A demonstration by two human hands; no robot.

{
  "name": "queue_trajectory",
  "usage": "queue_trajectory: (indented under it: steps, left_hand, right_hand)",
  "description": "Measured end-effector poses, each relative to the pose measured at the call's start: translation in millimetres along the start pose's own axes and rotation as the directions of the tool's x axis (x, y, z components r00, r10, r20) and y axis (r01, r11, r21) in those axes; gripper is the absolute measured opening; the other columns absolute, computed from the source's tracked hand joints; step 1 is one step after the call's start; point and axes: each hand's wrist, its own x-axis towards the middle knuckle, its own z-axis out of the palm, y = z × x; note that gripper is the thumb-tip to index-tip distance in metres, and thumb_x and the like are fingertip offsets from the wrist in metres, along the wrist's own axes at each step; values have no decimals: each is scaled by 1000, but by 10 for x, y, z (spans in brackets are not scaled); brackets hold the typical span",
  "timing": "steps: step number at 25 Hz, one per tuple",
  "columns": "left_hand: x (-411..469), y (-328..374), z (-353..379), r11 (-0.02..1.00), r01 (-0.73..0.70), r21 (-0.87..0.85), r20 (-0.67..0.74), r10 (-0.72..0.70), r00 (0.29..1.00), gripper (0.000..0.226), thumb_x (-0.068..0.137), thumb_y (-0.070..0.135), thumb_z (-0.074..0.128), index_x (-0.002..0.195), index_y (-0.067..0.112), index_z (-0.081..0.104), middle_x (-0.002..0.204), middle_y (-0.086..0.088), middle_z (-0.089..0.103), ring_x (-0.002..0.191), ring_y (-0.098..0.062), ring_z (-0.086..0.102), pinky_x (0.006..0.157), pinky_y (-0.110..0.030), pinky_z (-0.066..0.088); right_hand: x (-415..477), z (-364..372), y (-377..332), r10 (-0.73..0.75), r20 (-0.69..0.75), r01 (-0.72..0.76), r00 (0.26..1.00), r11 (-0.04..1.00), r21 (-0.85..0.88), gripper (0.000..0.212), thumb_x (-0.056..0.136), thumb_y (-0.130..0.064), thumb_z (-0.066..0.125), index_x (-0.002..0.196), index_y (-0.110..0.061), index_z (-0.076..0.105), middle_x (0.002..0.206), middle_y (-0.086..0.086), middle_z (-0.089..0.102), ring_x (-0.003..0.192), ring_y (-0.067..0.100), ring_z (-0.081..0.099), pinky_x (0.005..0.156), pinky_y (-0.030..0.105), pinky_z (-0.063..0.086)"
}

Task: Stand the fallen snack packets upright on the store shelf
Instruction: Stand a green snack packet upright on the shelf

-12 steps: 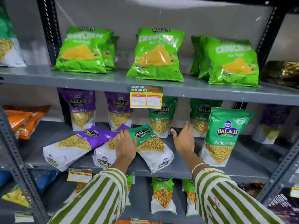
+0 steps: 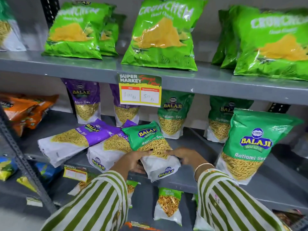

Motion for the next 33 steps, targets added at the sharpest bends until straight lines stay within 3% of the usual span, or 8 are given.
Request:
queue_trajectory:
  steps: [3, 5, 8, 11, 13, 19, 25, 33]
  left_hand:
    - [-114, -42, -34, 999, -14, 30, -40, 15, 999, 15, 85, 11, 62, 74, 4, 54, 78, -12, 56, 68, -25, 54, 86, -47, 46]
    - [-211, -60, -127, 999, -22, 34, -8, 22, 1000, 10, 82, 8, 64, 86, 2, 57, 90, -13, 58, 79, -26, 57, 80, -43, 47]
    - [-269, -54, -289, 987, -136, 86, -40, 140, 989, 68, 70, 2, 75, 129, -1, 42, 129, -16, 52, 121, -36, 50, 93, -47, 46]
    - [-278, 2, -316, 951, -254, 175, -67, 269, 961, 58, 72, -3, 72, 125, -2, 48, 130, -20, 55, 123, -35, 50, 103, -49, 43]
    - [-282, 47, -290, 918, -297, 261, -97, 331, 938, 46, 68, -2, 76, 110, 1, 56, 119, -18, 61, 115, -32, 56, 97, -45, 48]
    - [-166, 181, -200, 816, -329, 476, -159, 447, 880, 55, 67, 9, 79, 115, 4, 53, 114, -11, 64, 107, -26, 57, 93, -35, 48]
    - [185, 401, 154, 783, -480, 397, -80, 550, 831, 60, 62, -5, 79, 117, -1, 55, 123, -16, 63, 114, -30, 58, 92, -35, 49]
    - [697, 386, 728, 656, -541, 527, -42, 656, 754, 61, 64, -4, 76, 120, -1, 54, 123, -18, 63, 113, -29, 58, 77, -22, 39]
  right_hand:
    - [-372, 71, -148, 74, 123, -82, 990, 994, 68, 27, 68, -25, 81, 70, -11, 58, 81, 7, 64, 73, 17, 58, 79, 31, 51]
    - [-603, 132, -259, 66, 174, -82, 983, 993, 89, 18, 79, -12, 70, 70, -13, 55, 75, 1, 61, 72, 13, 55, 76, 27, 48]
    - [-825, 205, -320, 10, 181, -25, 984, 996, 83, 19, 80, 0, 66, 73, -13, 54, 70, -2, 67, 80, 14, 56, 86, 32, 48]
    - [-989, 258, -331, -121, 44, 116, 992, 989, 91, 38, 74, 9, 69, 107, -1, 54, 108, 12, 66, 106, 24, 58, 99, 37, 44]
    - [-1043, 272, -313, -207, -53, 211, 977, 973, 98, 58, 70, 14, 70, 122, 6, 47, 110, 12, 64, 108, 24, 55, 99, 37, 44]
    - [-1061, 253, -293, -282, -225, 311, 933, 945, 103, 59, 63, 12, 77, 112, 1, 45, 107, 11, 56, 117, 32, 55, 100, 43, 48]
    - [-886, -57, -249, -296, -429, 337, 853, 941, 20, 55, 62, 6, 80, 95, -8, 38, 108, 12, 58, 100, 19, 53, 86, 35, 46]
    - [-546, -422, 97, -302, -549, 304, 780, 948, -91, 72, 65, 3, 79, 125, 5, 40, 130, 20, 57, 122, 32, 53, 96, 38, 44]
